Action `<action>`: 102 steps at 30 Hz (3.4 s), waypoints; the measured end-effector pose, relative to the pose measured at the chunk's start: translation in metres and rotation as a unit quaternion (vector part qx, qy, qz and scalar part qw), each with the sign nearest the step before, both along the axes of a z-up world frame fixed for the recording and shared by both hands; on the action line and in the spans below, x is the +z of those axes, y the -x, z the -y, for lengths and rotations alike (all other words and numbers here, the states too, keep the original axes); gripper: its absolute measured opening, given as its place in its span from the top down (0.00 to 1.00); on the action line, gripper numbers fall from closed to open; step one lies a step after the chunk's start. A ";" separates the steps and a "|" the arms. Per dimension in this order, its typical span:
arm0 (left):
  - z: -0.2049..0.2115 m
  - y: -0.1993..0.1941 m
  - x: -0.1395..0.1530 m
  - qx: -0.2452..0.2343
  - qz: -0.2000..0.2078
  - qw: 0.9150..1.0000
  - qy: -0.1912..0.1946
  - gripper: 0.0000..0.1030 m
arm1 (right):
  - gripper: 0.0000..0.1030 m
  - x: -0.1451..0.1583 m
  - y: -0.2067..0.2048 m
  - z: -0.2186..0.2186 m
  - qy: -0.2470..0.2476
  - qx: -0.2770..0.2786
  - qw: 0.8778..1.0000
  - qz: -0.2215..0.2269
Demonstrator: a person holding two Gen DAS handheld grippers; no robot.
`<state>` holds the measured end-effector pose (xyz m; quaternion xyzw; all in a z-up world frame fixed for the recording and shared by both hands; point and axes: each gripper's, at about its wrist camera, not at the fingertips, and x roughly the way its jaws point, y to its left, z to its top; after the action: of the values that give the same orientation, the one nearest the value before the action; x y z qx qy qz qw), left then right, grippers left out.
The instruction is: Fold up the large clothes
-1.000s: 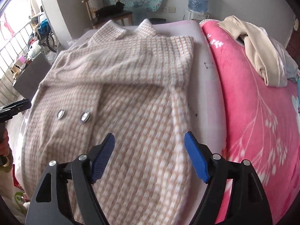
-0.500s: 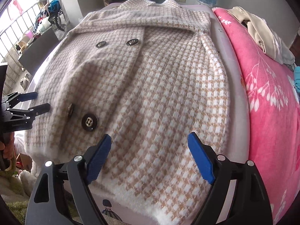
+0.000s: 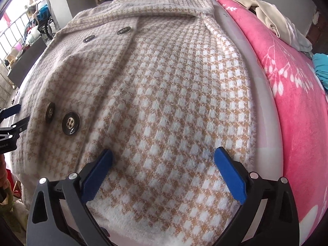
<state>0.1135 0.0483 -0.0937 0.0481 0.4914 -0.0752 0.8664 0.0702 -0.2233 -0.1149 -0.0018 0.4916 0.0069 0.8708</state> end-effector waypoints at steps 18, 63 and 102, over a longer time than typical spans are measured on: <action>-0.005 0.022 -0.002 -0.017 0.011 1.000 -0.007 0.08 | 0.06 0.005 0.044 -0.002 -0.006 0.021 0.997 0.078; 0.106 0.095 -0.005 -0.314 0.068 0.941 -0.106 0.62 | 0.46 -0.001 0.083 -0.083 0.155 0.341 0.920 0.116; 0.078 0.128 0.040 -0.296 0.146 0.930 -0.161 0.98 | 0.94 0.066 0.094 -0.065 0.100 0.406 0.897 0.143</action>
<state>-0.0147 -0.0295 -0.0538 0.3411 0.3279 -0.2403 0.8476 -0.0240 -0.1581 -0.0485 -0.2890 0.3163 0.3106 0.8485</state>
